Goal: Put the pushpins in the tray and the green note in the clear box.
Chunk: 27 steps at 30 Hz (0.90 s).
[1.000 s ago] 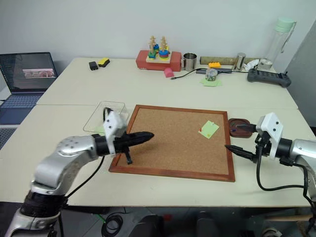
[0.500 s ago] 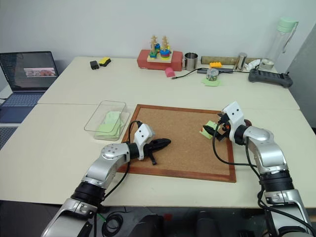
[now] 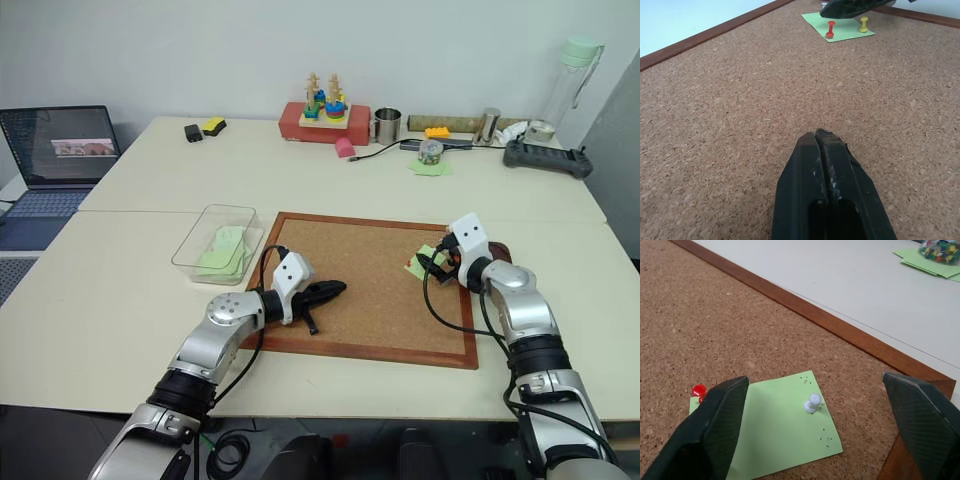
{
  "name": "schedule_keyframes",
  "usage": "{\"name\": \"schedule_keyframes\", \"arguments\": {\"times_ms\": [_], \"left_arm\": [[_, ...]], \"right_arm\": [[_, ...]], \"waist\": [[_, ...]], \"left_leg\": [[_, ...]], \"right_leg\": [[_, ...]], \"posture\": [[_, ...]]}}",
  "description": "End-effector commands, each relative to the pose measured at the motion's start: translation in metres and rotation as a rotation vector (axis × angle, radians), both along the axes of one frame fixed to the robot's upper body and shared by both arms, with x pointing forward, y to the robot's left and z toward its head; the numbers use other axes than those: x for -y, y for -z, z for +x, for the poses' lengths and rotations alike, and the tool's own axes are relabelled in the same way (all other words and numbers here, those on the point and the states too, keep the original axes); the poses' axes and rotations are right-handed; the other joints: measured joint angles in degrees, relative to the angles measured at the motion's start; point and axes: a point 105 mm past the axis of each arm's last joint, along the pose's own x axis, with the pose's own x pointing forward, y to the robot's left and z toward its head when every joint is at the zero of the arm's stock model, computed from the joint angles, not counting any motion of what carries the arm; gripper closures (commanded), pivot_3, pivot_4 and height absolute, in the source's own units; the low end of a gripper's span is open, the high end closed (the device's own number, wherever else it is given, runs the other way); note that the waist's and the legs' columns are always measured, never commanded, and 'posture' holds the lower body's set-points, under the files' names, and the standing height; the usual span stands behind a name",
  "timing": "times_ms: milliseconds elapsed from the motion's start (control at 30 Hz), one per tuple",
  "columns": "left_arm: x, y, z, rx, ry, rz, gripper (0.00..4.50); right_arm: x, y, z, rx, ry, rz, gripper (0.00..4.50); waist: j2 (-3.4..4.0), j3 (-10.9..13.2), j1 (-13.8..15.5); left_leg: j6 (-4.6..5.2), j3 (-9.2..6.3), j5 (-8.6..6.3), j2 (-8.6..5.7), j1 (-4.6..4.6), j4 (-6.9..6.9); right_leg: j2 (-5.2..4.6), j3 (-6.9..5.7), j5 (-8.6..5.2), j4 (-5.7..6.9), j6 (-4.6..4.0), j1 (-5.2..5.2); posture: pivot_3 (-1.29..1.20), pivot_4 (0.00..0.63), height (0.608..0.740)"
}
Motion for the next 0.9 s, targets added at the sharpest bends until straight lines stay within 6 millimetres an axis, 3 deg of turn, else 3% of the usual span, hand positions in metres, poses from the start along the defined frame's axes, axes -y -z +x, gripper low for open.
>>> {"name": "schedule_keyframes", "arguments": {"times_ms": [33, 567, 900], "left_arm": [[-0.003, 0.014, -0.004, -0.048, -0.004, 0.037, 4.50], [-0.004, 0.013, -0.001, -0.039, -0.018, 0.037, 4.50], [-0.005, 0.015, 0.000, -0.047, -0.029, 0.050, 4.50]], "right_arm": [[0.000, -0.009, 0.001, 0.054, 0.013, 0.044, 1.06], [-0.004, -0.007, 0.007, 0.066, 0.031, 0.041, 4.36], [-0.012, -0.025, 0.002, 0.110, -0.012, 0.098, 4.45]], "waist": [[0.01, 0.0, -0.1], [0.03, 0.0, -0.4], [0.04, 0.0, -0.4]], "left_leg": [[0.00, 0.00, 0.00, 0.00, 0.00, 0.00], [0.00, -0.01, 0.00, 0.00, 0.02, 0.01], [0.00, -0.02, 0.01, 0.00, 0.02, 0.04]], "right_leg": [[0.00, 0.00, 0.00, 0.00, 0.00, 0.00], [0.00, 0.00, 0.01, 0.04, 0.00, 0.00], [0.00, 0.01, 0.01, 0.06, 0.00, 0.01]], "posture": [[0.00, 0.150, 0.740], [0.00, 0.150, 0.740], [0.00, 0.150, 0.740]]}}
